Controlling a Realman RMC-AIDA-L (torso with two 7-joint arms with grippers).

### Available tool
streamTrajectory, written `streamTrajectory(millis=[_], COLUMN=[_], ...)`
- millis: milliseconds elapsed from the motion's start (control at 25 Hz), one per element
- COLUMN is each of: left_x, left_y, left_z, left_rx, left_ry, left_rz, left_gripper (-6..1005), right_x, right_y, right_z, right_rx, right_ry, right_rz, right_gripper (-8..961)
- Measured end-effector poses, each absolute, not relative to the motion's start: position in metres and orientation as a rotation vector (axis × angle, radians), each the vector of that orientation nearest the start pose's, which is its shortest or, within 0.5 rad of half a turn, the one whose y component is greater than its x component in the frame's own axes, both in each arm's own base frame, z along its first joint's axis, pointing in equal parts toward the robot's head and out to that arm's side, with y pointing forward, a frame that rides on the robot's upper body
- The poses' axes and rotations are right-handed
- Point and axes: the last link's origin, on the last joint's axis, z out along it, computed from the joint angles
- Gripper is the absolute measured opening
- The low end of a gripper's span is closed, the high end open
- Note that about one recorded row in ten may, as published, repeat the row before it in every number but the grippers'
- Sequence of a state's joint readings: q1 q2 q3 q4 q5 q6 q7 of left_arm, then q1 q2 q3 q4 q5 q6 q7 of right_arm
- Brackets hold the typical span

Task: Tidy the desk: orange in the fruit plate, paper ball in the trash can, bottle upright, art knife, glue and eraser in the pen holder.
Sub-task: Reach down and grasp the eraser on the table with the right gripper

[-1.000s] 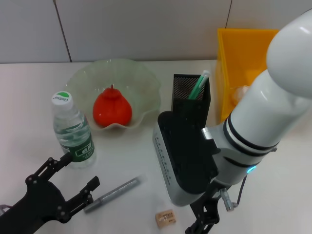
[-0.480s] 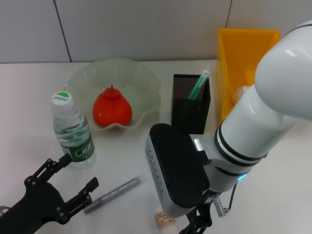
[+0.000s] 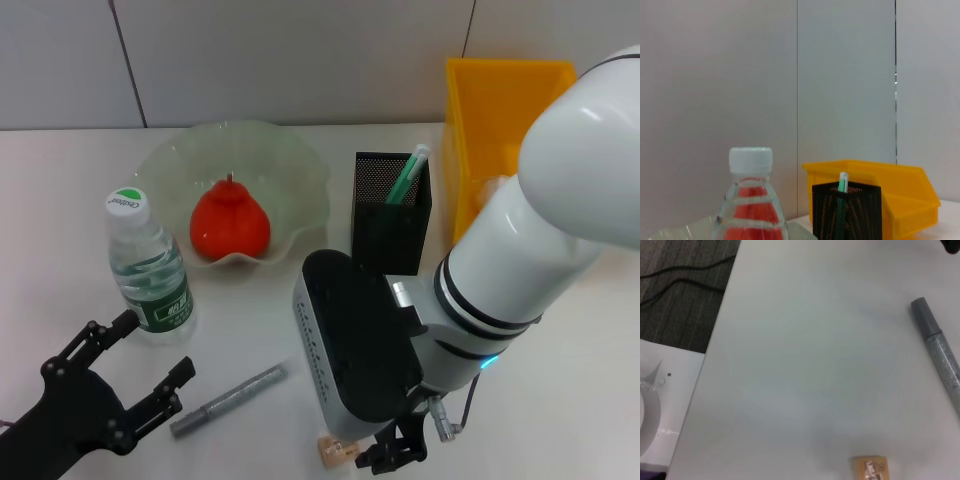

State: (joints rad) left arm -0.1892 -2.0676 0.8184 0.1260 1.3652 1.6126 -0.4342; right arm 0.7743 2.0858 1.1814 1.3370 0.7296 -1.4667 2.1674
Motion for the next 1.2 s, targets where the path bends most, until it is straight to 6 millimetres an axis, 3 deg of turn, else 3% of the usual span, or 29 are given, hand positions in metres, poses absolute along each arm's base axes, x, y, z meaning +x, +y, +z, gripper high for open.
streamTrajectory(millis=[200,1200], left_x=[-0.335,-0.334], left_y=[0.203,0.203], left_z=[-0.030,-0.032], left_rx=[-2.162,-2.169], left_ry=[-0.374,-0.370], left_rz=[-0.920,-0.915], left_gripper=[827,826], right_x=[0.099,0.108], right_y=[0.297,0.299], right_z=[-0.103,-0.117], right_rx=[-3.054,-3.043], right_ry=[-0.393,-0.431], right_rz=[-0.779,-0.744], right_gripper=[471,454])
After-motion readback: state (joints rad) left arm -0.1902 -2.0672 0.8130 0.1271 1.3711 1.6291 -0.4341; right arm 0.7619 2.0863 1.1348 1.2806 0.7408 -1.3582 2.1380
